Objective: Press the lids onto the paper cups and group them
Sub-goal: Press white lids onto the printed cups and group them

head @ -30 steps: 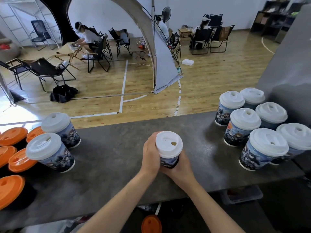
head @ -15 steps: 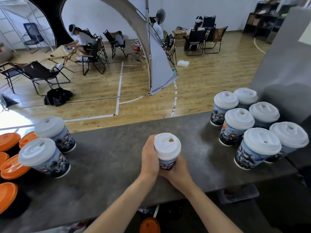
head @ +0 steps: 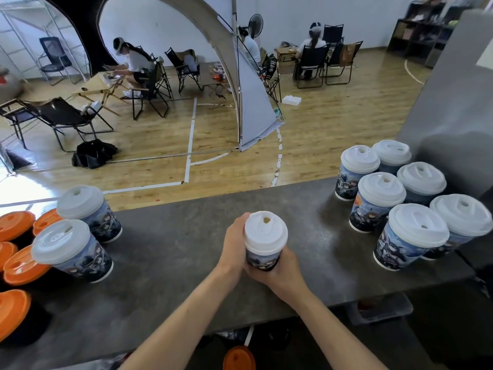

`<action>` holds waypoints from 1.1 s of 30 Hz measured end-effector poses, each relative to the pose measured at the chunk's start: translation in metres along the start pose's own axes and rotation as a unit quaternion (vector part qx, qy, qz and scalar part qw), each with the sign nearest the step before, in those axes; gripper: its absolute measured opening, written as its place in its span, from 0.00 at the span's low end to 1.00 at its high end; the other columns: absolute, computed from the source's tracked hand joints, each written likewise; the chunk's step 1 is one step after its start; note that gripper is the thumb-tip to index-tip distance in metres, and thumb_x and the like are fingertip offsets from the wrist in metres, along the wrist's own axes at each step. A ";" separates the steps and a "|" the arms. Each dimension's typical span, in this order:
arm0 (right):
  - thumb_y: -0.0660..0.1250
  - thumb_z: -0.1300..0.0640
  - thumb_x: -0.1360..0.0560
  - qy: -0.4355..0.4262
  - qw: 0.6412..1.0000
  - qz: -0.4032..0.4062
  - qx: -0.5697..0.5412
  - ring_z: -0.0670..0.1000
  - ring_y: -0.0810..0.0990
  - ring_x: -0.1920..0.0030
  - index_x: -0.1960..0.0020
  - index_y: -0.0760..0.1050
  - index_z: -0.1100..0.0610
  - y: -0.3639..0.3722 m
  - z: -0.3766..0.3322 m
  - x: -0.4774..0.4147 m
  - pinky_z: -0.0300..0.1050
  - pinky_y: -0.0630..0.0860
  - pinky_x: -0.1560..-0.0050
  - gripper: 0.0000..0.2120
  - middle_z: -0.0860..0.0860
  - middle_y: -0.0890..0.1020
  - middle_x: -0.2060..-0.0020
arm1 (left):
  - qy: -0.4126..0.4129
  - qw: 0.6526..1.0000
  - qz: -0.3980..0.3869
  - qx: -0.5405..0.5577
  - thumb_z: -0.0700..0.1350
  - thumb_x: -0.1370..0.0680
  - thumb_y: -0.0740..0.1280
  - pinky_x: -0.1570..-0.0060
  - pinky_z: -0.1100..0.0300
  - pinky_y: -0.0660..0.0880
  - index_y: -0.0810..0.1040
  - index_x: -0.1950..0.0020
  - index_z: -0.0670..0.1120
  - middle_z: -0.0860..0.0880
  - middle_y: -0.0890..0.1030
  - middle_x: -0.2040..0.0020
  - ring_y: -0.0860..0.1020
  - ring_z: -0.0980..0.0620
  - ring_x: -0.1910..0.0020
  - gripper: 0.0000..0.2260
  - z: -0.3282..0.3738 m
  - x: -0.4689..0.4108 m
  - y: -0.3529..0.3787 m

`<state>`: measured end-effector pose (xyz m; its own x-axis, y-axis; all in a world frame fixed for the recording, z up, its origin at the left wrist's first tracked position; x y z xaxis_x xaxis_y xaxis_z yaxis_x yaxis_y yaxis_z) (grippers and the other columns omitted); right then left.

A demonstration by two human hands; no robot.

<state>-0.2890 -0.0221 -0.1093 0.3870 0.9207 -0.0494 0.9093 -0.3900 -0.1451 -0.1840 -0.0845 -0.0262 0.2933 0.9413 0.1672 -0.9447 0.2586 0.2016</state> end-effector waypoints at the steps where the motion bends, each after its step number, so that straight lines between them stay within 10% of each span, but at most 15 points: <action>1: 0.84 0.49 0.37 -0.002 1.000 -0.005 0.006 0.42 0.83 0.40 0.32 0.77 0.50 0.000 0.001 0.000 0.45 0.82 0.41 0.36 0.40 0.85 0.41 | -0.037 0.999 -0.023 0.005 0.48 0.15 0.61 0.66 0.70 0.76 0.86 0.66 0.52 0.55 0.86 0.64 0.83 0.60 0.65 0.22 0.003 -0.004 -0.002; 9: 0.86 0.48 0.39 -0.016 1.000 -0.004 -0.019 0.42 0.81 0.36 0.29 0.74 0.50 0.002 -0.005 0.000 0.36 0.78 0.40 0.42 0.40 0.83 0.37 | 0.070 0.997 0.030 0.029 0.49 0.18 0.58 0.61 0.70 0.76 0.87 0.61 0.57 0.57 0.86 0.61 0.83 0.62 0.60 0.20 -0.011 0.006 0.010; 15: 0.84 0.49 0.39 0.004 1.000 -0.011 0.002 0.39 0.83 0.41 0.34 0.77 0.49 0.000 0.001 -0.001 0.35 0.80 0.44 0.35 0.37 0.85 0.42 | -0.062 0.997 -0.034 0.008 0.47 0.16 0.60 0.68 0.69 0.76 0.81 0.59 0.45 0.52 0.84 0.66 0.82 0.59 0.68 0.16 0.003 -0.010 -0.001; 21: 0.85 0.51 0.40 -0.006 1.000 -0.002 -0.015 0.37 0.81 0.38 0.29 0.74 0.50 0.001 0.000 -0.001 0.28 0.76 0.44 0.42 0.35 0.83 0.39 | 0.052 0.999 0.002 0.001 0.49 0.18 0.58 0.61 0.71 0.76 0.87 0.62 0.58 0.57 0.87 0.61 0.84 0.63 0.59 0.20 -0.008 0.002 0.004; 28: 0.85 0.48 0.39 0.000 1.000 -0.031 0.001 0.38 0.83 0.40 0.33 0.78 0.49 0.002 0.003 -0.001 0.30 0.78 0.46 0.37 0.36 0.84 0.41 | -0.070 0.997 -0.043 0.008 0.53 0.17 0.62 0.58 0.61 0.79 0.87 0.64 0.52 0.50 0.87 0.60 0.85 0.54 0.60 0.20 -0.004 -0.013 -0.008; 33: 0.85 0.48 0.41 0.003 1.000 -0.014 -0.009 0.39 0.81 0.38 0.30 0.75 0.49 0.002 0.001 -0.001 0.33 0.78 0.43 0.42 0.38 0.83 0.39 | -0.003 1.000 0.000 0.028 0.51 0.21 0.63 0.62 0.68 0.78 0.87 0.65 0.57 0.56 0.86 0.63 0.84 0.61 0.62 0.17 -0.012 -0.004 -0.001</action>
<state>-0.2876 -0.0242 -0.1103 0.3625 0.9311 -0.0399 0.9223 -0.3645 -0.1287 -0.1863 -0.0862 -0.0390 0.2946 0.9400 0.1719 -0.9350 0.2463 0.2552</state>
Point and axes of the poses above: each hand's wrist, its own x-axis away from the middle knuckle, its own y-axis out of the palm, z = x × y, the point moved 2 cm from there along -x, towards the middle knuckle
